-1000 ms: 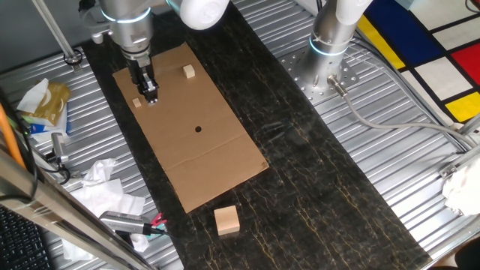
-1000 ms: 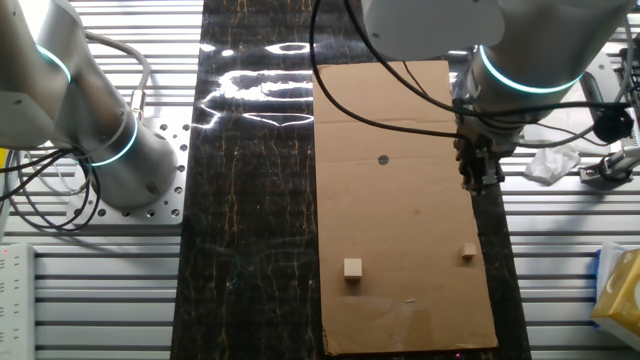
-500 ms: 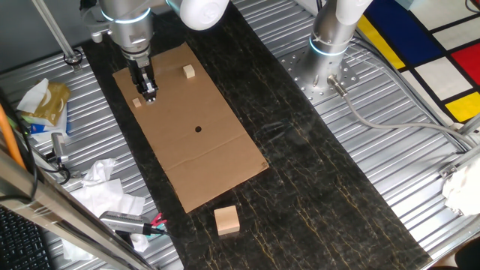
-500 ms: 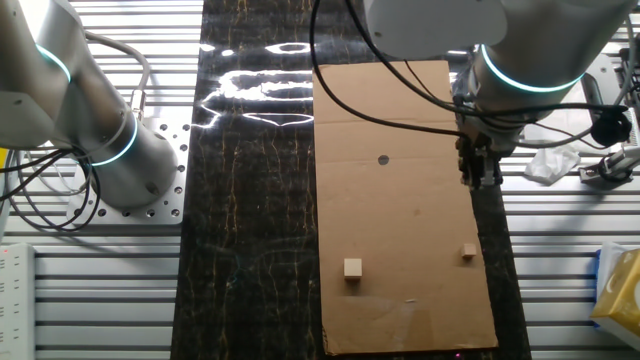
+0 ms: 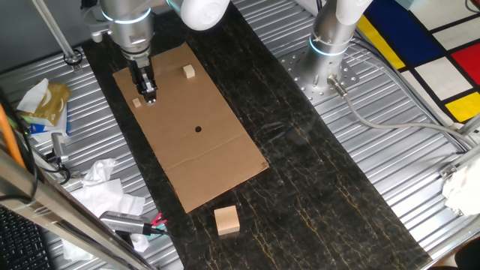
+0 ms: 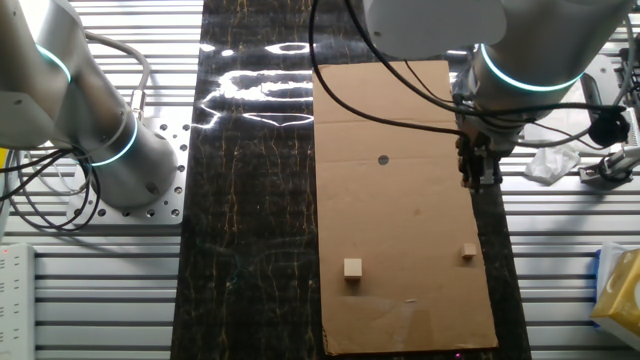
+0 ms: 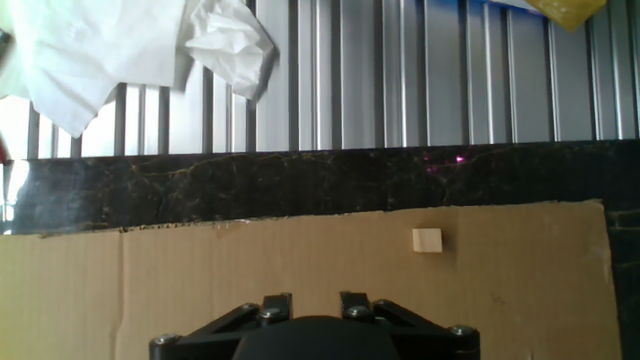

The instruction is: Grab the block and place it at the designated location

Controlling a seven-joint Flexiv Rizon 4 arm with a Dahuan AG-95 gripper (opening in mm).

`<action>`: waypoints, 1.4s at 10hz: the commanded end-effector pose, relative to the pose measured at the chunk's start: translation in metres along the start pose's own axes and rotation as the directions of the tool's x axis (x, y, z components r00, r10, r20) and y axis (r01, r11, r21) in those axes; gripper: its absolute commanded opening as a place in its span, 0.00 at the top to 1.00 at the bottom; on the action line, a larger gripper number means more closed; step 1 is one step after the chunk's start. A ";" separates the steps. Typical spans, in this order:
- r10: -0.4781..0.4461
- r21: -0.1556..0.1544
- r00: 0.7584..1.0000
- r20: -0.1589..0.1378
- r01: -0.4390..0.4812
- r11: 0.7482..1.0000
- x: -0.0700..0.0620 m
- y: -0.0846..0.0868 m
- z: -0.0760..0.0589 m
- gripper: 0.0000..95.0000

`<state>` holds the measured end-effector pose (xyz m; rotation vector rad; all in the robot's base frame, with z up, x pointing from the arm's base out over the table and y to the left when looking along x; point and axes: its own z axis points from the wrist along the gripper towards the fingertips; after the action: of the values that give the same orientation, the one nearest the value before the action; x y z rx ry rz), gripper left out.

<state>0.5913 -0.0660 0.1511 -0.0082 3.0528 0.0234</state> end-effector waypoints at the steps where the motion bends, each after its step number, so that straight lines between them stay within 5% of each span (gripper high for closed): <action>1: -0.002 -0.005 1.000 0.010 0.002 1.000 0.000 0.000 0.000 0.60; 7: -0.009 -0.009 1.000 0.025 0.009 1.000 0.000 0.000 0.000 0.60; 8: -0.008 -0.008 1.000 0.025 0.008 1.000 0.000 0.000 0.000 0.40; 14: -0.001 -0.008 1.000 0.009 0.001 1.000 0.000 0.000 0.000 0.40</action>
<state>0.5907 -0.0659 0.1517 -0.0105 3.0447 0.0343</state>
